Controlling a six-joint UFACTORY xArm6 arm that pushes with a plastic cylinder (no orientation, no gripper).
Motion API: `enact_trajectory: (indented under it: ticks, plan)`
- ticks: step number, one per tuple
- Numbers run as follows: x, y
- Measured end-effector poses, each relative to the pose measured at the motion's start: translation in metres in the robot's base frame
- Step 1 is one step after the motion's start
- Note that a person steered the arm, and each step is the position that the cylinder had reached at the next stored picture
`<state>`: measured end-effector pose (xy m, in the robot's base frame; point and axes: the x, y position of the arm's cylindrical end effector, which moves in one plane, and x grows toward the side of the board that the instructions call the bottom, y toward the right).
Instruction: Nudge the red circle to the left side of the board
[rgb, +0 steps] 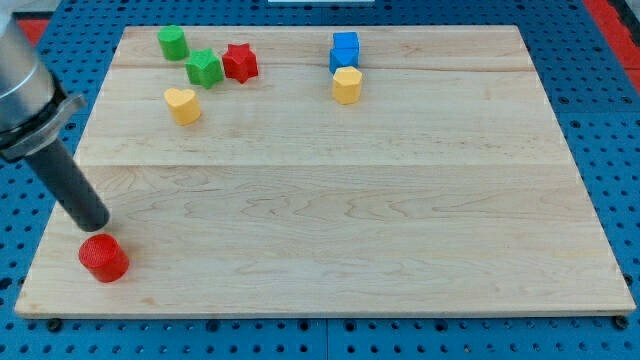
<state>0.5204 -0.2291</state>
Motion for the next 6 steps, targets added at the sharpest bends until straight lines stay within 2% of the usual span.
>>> enact_trajectory:
  ticks: [1,2,3,6]
  plan:
    - [0.005,0.070]
    - [0.048,0.090]
    - [0.093,0.066]
    - [0.077,0.042]
